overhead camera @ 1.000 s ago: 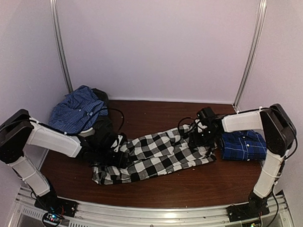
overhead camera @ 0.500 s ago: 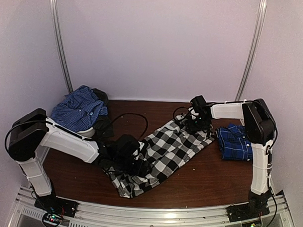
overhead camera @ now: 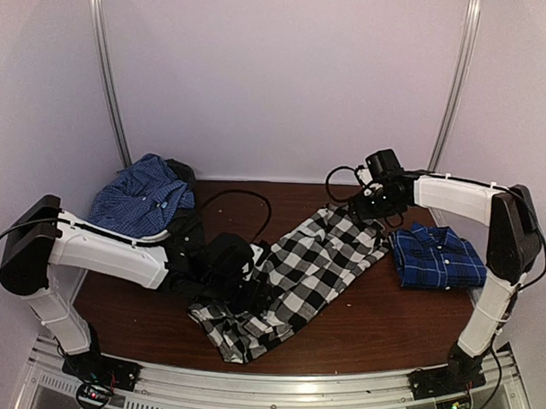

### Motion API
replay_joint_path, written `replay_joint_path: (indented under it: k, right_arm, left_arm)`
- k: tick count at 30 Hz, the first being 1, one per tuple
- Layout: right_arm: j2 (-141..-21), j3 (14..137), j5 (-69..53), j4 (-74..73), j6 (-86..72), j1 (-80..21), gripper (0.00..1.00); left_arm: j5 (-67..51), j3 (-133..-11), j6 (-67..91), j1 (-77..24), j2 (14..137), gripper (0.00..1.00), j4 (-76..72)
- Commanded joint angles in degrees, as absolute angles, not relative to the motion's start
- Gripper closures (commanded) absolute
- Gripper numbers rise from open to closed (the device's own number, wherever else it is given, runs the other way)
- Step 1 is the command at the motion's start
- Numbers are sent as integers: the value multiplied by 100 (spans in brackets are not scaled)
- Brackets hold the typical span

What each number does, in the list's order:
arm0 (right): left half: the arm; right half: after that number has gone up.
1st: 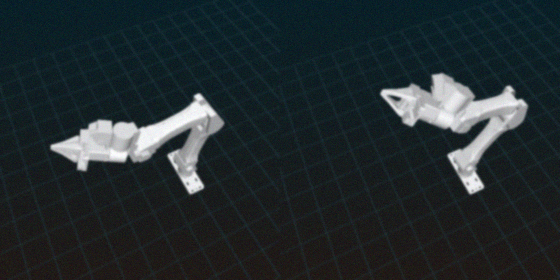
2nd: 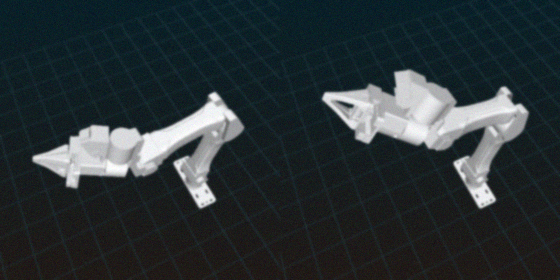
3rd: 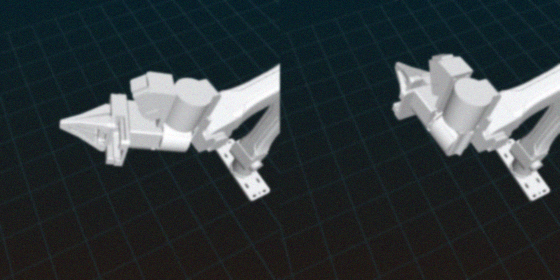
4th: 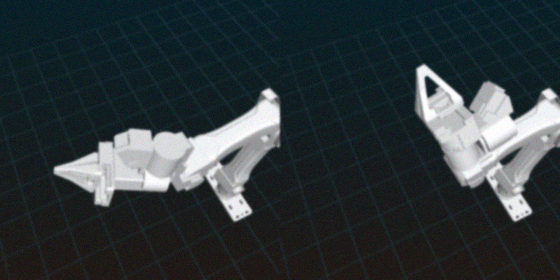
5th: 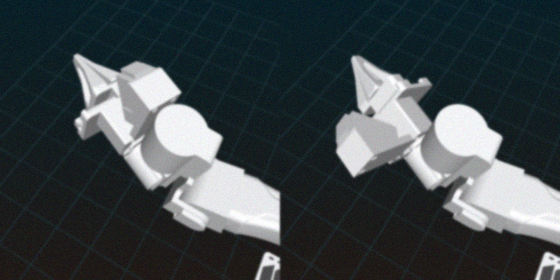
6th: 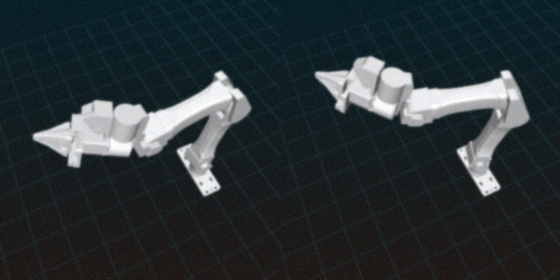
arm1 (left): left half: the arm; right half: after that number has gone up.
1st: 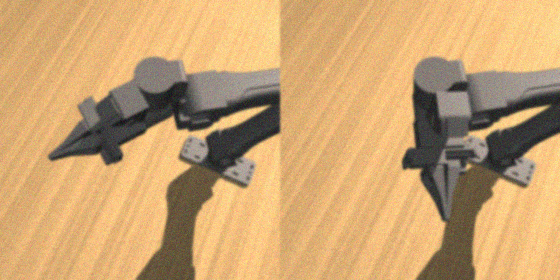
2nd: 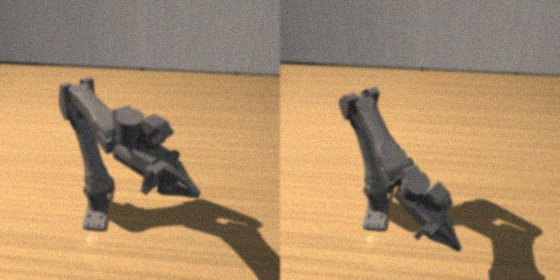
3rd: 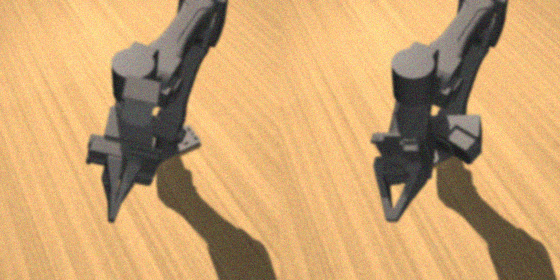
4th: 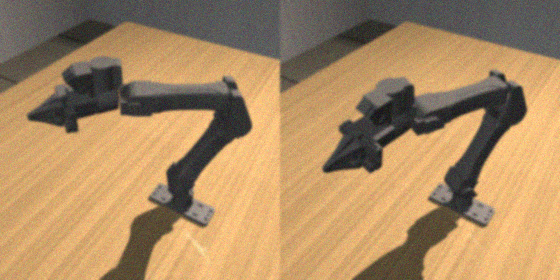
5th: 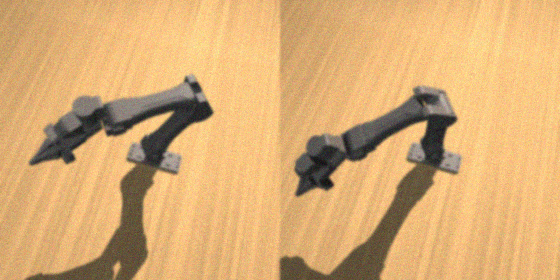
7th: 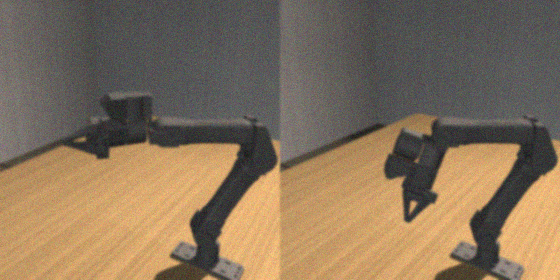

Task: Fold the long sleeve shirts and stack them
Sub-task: Rotate the rectangle-folded shirt at the center of the board.

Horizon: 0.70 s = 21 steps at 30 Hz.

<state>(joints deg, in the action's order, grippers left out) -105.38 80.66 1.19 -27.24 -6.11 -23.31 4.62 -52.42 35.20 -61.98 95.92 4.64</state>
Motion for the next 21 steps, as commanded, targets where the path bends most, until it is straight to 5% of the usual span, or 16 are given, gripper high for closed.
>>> replay_joint_path:
  k: [1,21]
  right_arm:
    - [-10041,7430,13,-2606,-901,-2449,21]
    - [-9576,5639,-942,-1442,-1947,-3796,22]
  left_arm:
    - [968,-5304,3250,-6177,9113,24,508]
    - [507,-4966,3436,-5703,9692,25,648]
